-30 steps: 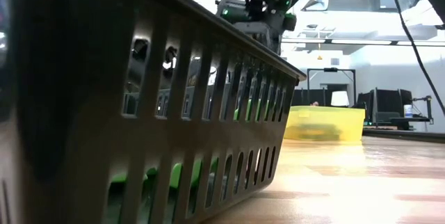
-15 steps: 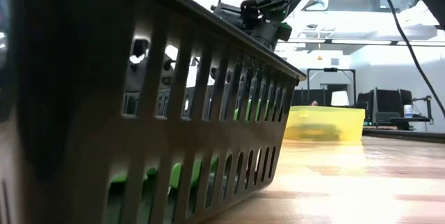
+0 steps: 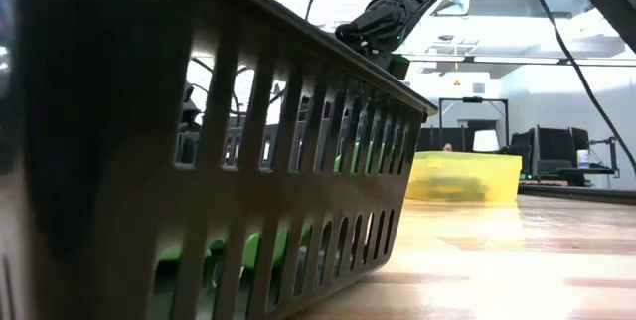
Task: Pick & Place School Supplies
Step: Put the green eraser into the bottom black bin
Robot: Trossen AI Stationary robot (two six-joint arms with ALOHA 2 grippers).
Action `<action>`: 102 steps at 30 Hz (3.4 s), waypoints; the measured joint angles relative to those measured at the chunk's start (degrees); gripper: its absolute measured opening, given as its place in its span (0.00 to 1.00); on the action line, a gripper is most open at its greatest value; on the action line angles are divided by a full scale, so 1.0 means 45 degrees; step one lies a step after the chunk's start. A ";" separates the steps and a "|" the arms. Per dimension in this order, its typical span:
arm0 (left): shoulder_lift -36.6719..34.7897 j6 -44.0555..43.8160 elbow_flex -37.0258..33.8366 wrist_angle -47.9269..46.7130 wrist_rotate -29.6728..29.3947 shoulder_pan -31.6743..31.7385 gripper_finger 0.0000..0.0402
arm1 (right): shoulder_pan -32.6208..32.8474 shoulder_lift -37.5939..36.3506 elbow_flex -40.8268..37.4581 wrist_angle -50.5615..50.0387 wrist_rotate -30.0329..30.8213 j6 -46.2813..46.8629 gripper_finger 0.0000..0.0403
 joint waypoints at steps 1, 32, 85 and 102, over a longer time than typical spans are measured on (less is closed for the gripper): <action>-0.0141 -0.0074 -0.0052 -0.0034 -0.0069 0.0000 0.00 | 0.0045 0.0137 0.0005 0.0092 -0.0013 0.0068 0.00; -0.0425 -0.0714 -0.0091 0.0062 -0.0252 -0.0039 0.00 | -0.2097 0.0242 -0.0065 -0.1392 -0.0335 -0.2337 0.00; 0.0131 0.1438 0.2698 0.0312 0.2844 -0.0249 0.00 | 0.2950 -0.4804 -0.0070 -0.1253 0.8559 1.1857 0.00; 0.4254 0.1329 0.5553 0.0347 0.8370 0.0657 0.11 | 0.6844 -0.3058 -0.4339 0.6163 1.3235 2.2940 0.19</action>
